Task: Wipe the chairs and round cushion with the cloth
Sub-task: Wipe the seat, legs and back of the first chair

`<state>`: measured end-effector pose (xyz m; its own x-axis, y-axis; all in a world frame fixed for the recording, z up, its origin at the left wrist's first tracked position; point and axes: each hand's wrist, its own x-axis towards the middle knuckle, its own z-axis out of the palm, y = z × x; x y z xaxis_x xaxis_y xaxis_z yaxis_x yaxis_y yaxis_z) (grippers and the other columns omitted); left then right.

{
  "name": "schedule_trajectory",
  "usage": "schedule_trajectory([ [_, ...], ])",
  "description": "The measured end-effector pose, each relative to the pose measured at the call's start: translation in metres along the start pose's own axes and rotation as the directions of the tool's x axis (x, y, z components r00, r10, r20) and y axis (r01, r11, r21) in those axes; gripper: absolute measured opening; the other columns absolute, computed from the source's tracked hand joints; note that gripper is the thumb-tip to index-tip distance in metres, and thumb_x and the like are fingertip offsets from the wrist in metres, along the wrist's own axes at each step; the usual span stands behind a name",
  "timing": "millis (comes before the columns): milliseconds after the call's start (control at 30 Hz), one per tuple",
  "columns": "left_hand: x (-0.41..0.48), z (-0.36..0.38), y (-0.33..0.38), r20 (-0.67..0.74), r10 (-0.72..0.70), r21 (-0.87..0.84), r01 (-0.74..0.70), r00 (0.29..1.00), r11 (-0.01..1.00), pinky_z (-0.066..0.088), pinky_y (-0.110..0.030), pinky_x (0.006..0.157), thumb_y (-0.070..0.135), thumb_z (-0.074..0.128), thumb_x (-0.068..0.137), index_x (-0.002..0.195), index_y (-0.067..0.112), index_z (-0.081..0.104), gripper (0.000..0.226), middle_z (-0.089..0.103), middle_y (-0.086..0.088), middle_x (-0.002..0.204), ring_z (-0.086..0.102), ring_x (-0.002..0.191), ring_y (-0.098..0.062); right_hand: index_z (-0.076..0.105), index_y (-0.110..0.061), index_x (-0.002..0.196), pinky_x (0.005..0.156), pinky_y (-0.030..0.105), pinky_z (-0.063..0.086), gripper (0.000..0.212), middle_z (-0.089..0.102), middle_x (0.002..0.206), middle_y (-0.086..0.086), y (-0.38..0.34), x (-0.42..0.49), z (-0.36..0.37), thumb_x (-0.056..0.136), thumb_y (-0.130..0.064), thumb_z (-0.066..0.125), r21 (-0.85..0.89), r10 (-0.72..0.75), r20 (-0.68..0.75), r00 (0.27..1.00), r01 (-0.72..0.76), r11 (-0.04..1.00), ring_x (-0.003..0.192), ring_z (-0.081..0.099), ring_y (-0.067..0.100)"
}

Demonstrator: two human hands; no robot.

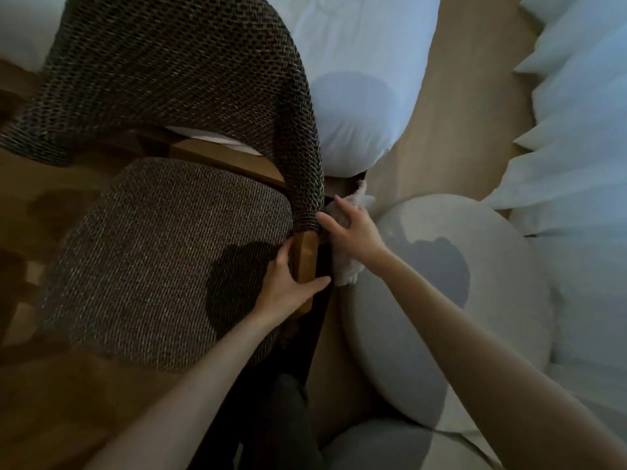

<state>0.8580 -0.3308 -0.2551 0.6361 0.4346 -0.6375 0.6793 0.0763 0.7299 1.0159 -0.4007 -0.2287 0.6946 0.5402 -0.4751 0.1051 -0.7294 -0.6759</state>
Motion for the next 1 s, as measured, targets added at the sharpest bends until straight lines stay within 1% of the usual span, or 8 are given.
schedule_trajectory([
  [100, 0.013, 0.012, -0.002, 0.035, -0.025, -0.02, 0.026, 0.999, 0.999, 0.031, -0.024, 0.094, 0.034, 0.074, 0.075, 0.146, 0.047, 0.008, 0.098, 0.029, 0.001, 0.144, 0.04, 0.126, -0.017, 0.046, -0.02, 0.143, 0.11, 0.027, 0.031, 0.066, 0.048, 0.138, 0.008, -0.001, 0.022, 0.011, 0.086, -0.048, 0.064, 0.019, -0.08, 0.087, 0.993, 0.079, 0.997, 0.133, 0.035, 0.02],
  [200, 0.015, 0.01, -0.001, 0.148, 0.022, -0.097, -0.008, 0.989, 0.995, 0.037, -0.011, 0.077, 0.027, 0.066, 0.077, 0.143, 0.056, -0.002, 0.099, 0.038, 0.024, 0.126, 0.044, 0.098, 0.016, 0.064, -0.019, 0.118, 0.102, 0.036, 0.044, 0.04, 0.062, 0.121, 0.005, -0.007, 0.036, 0.015, 0.087, -0.045, 0.065, 0.065, -0.099, 0.12, 0.988, 0.092, 0.994, 0.121, 0.05, 0.023],
  [267, 0.014, 0.006, 0.0, 0.186, 0.056, -0.13, -0.032, 0.981, 0.991, 0.035, -0.004, 0.072, 0.03, 0.066, 0.075, 0.142, 0.057, -0.003, 0.1, 0.035, 0.036, 0.117, 0.039, 0.094, 0.025, 0.067, -0.012, 0.104, 0.092, 0.035, 0.052, 0.031, 0.068, 0.108, 0.006, -0.01, 0.04, 0.017, 0.089, -0.039, 0.066, 0.081, -0.077, 0.128, 0.989, 0.067, 0.994, 0.105, 0.063, 0.019],
  [433, 0.009, -0.006, 0.001, 0.192, 0.071, -0.208, -0.03, 0.979, 0.978, 0.035, -0.021, 0.094, 0.05, 0.07, 0.057, 0.143, 0.053, 0.006, 0.107, 0.038, 0.025, 0.13, 0.043, 0.12, 0.002, 0.065, -0.006, 0.105, 0.078, 0.018, 0.054, 0.027, 0.069, 0.107, 0.006, -0.018, 0.033, 0.026, 0.092, -0.03, 0.064, 0.212, -0.023, 0.134, 0.991, -0.006, 0.977, 0.095, 0.066, 0.013],
  [600, -0.001, -0.044, -0.005, 0.182, 0.083, -0.19, -0.047, 0.98, 0.981, 0.038, -0.017, 0.087, 0.054, 0.065, 0.054, 0.14, 0.058, 0.008, 0.103, 0.045, 0.039, 0.113, 0.048, 0.105, 0.018, 0.064, -0.005, 0.108, 0.088, 0.027, 0.054, 0.028, 0.067, 0.112, 0.011, -0.055, 0.023, 0.047, 0.094, -0.029, 0.06, 0.286, -0.025, 0.092, 0.995, -0.002, 0.958, 0.102, 0.065, 0.018],
  [767, -0.035, -0.073, -0.037, 0.25, 0.059, -0.161, -0.019, 0.967, 0.987, 0.039, -0.019, 0.091, 0.049, 0.065, 0.059, 0.137, 0.064, 0.011, 0.096, 0.042, 0.039, 0.117, 0.046, 0.106, 0.016, 0.061, -0.002, 0.107, 0.091, 0.036, 0.054, 0.025, 0.065, 0.113, 0.016, -0.061, -0.012, 0.079, 0.094, -0.024, 0.06, 0.306, 0.04, 0.13, 0.991, -0.079, 0.949, 0.104, 0.064, 0.023],
  [867, -0.059, -0.088, -0.071, 0.258, 0.038, -0.136, -0.003, 0.965, 0.991, 0.036, -0.013, 0.093, 0.048, 0.064, 0.061, 0.129, 0.072, 0.011, 0.09, 0.034, 0.044, 0.117, 0.043, 0.106, 0.022, 0.06, -0.003, 0.104, 0.088, 0.031, 0.055, 0.018, 0.065, 0.113, 0.016, -0.055, -0.039, 0.11, 0.095, -0.018, 0.059, 0.333, 0.045, 0.173, 0.984, -0.101, 0.937, 0.103, 0.064, 0.022],
  [1000, -0.082, -0.119, -0.109, 0.195, 0.014, -0.071, 0.0, 0.981, 0.997, 0.043, -0.007, 0.073, 0.039, 0.06, 0.064, 0.121, 0.081, 0.013, 0.085, 0.046, 0.048, 0.108, 0.051, 0.086, 0.026, 0.063, -0.002, 0.101, 0.084, 0.027, 0.056, 0.015, 0.067, 0.11, 0.014, -0.06, -0.053, 0.153, 0.093, -0.014, 0.06, 0.331, 0.003, 0.219, 0.976, -0.077, 0.941, 0.098, 0.065, 0.019],
])
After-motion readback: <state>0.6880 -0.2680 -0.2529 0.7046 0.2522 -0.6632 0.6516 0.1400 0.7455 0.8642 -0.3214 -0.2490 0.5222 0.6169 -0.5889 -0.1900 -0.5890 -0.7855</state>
